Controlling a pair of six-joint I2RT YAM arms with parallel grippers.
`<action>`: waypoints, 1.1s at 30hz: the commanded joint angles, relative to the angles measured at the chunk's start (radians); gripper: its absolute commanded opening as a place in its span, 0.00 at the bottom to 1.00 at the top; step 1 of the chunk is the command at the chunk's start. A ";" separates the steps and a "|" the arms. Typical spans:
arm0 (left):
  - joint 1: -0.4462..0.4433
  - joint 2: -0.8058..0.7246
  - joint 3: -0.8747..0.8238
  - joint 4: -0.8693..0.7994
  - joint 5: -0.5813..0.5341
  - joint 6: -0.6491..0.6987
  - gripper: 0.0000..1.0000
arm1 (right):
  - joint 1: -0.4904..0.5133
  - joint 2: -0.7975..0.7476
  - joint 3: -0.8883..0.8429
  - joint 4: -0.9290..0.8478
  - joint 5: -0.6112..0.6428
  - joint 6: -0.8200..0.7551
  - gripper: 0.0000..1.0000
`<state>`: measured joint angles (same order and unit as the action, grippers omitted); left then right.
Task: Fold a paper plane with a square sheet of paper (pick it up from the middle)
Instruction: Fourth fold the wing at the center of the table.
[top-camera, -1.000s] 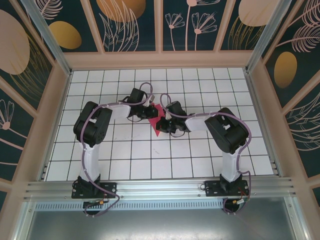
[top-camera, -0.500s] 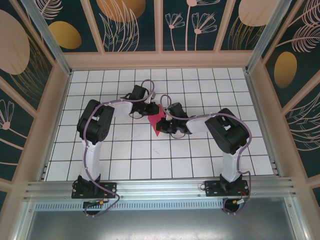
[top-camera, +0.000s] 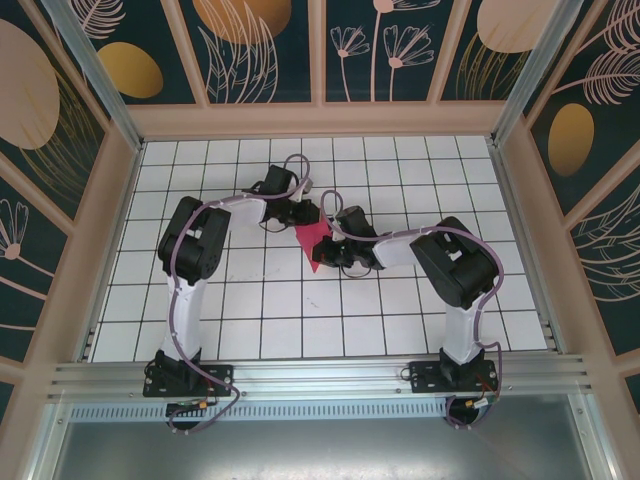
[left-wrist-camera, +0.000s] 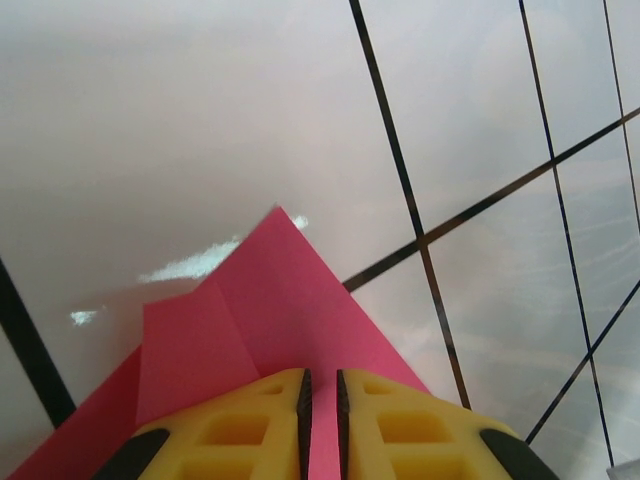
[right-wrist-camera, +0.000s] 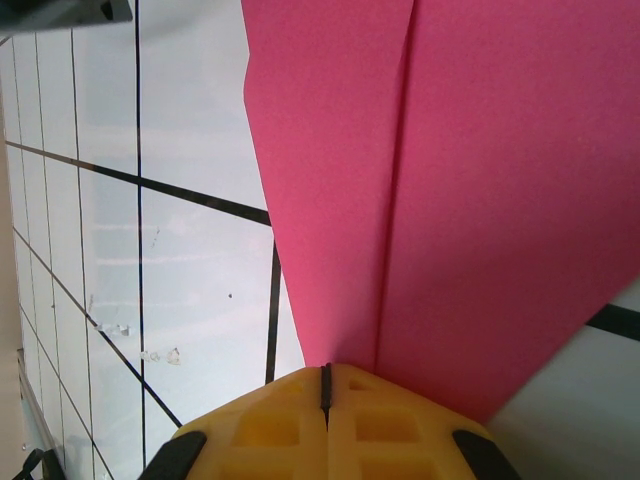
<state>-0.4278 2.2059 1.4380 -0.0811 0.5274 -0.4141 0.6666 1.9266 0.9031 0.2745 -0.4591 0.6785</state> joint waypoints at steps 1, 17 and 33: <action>0.031 0.055 0.059 0.009 -0.108 0.047 0.19 | 0.005 0.060 -0.090 -0.287 0.049 -0.025 0.00; 0.049 0.114 0.162 -0.019 -0.102 0.076 0.22 | 0.002 0.060 -0.100 -0.289 0.051 -0.025 0.00; 0.080 0.162 0.309 -0.070 -0.030 0.093 0.28 | -0.001 0.065 -0.078 -0.294 0.054 -0.020 0.00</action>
<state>-0.3519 2.3528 1.7020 -0.1471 0.5072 -0.3470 0.6666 1.9251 0.8963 0.2863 -0.4561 0.6788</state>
